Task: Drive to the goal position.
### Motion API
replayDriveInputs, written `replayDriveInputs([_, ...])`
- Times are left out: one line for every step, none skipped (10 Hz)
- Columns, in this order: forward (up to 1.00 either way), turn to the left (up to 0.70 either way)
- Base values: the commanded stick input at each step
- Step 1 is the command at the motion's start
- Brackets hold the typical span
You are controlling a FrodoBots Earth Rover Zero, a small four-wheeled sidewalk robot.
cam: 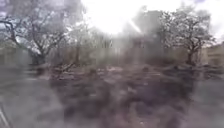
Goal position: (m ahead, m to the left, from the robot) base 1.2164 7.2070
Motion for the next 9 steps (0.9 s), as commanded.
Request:
replayDriveInputs([0.0,0.45])
replayDriveInputs([0.0,0.45])
replayDriveInputs([0.0,0.45])
replayDriveInputs([0.0,0.45])
replayDriveInputs([0.0,0.45])
replayDriveInputs([0.0,0.45])
replayDriveInputs([0.0,0.45])
replayDriveInputs([0.0,0.45])
replayDriveInputs([0.0,0.45])
